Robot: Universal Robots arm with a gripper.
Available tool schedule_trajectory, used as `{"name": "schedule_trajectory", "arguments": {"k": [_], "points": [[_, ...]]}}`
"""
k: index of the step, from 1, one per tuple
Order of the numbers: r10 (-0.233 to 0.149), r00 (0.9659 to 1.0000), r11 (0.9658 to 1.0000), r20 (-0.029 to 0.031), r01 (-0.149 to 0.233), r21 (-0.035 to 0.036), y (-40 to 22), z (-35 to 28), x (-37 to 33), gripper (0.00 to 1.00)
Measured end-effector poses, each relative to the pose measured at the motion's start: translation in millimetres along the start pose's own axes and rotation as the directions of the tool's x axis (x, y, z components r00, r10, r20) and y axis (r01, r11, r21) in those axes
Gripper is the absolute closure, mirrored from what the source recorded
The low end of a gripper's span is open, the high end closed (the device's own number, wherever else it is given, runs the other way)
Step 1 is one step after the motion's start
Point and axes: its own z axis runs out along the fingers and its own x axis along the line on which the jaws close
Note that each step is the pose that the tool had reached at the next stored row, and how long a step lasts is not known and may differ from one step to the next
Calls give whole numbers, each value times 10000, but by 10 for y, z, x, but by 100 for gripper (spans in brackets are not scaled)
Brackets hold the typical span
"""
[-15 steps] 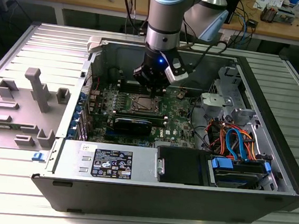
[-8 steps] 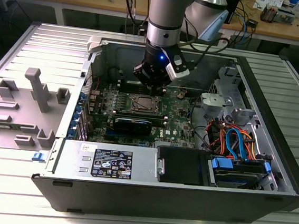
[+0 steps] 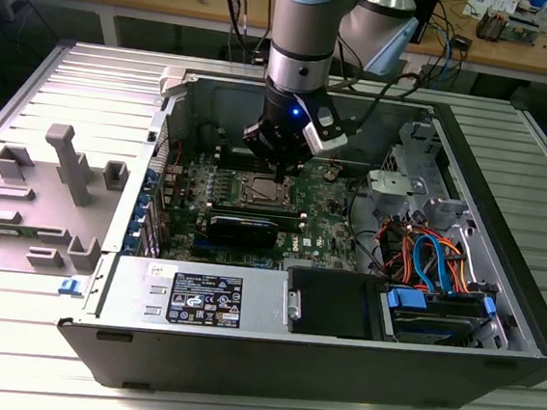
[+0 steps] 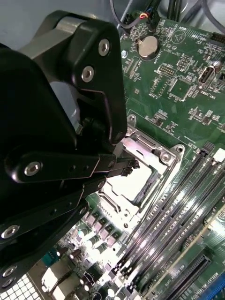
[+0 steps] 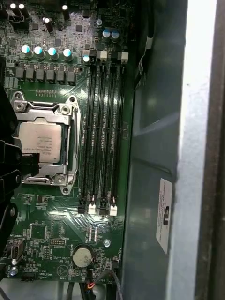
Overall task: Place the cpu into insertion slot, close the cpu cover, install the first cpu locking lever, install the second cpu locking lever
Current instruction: 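Install the second cpu locking lever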
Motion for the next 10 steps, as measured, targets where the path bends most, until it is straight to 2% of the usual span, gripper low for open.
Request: {"name": "schedule_trajectory", "arguments": {"k": [6,10], "points": [[8,10000,10000,1,-8,-2,-6,-124,-2,89],[58,10000,10000,-1,-58,-1,-15,-132,-2,89]]}}
